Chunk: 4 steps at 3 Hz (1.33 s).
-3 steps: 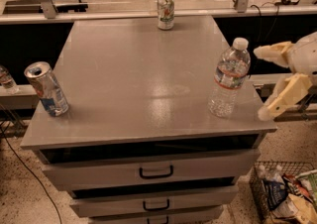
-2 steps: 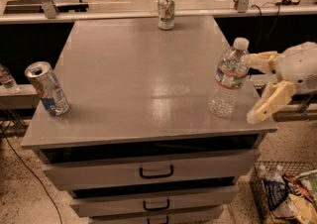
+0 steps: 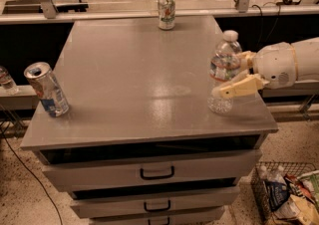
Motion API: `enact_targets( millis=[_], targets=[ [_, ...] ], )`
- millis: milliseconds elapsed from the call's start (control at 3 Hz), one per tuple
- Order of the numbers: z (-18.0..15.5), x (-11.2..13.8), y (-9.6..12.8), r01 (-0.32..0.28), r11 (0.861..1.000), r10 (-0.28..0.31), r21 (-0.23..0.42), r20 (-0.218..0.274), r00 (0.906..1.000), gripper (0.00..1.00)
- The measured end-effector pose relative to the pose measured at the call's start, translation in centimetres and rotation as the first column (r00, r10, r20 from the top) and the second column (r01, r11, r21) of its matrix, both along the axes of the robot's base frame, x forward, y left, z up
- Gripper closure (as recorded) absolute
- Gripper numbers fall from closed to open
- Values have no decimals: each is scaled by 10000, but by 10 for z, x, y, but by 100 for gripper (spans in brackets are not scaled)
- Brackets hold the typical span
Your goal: Knock water bottle over
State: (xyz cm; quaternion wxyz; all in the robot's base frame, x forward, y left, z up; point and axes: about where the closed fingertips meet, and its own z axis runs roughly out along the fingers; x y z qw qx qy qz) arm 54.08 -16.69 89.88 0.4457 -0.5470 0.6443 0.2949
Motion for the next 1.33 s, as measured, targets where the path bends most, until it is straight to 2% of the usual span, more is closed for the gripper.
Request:
enact_targets(
  millis=[333,667,1000,1333],
  targets=[
    [17,21,20,-60,9979,92,-648,487,9988,64],
    [20,34,48,-111,9745,284,-2242,739,9969,87],
    [4,33,86,-402,8974,783,-4393,690,9945,100],
    [-32,33,98,-688,7866,977,-6136,137,9951,100]
  ],
)
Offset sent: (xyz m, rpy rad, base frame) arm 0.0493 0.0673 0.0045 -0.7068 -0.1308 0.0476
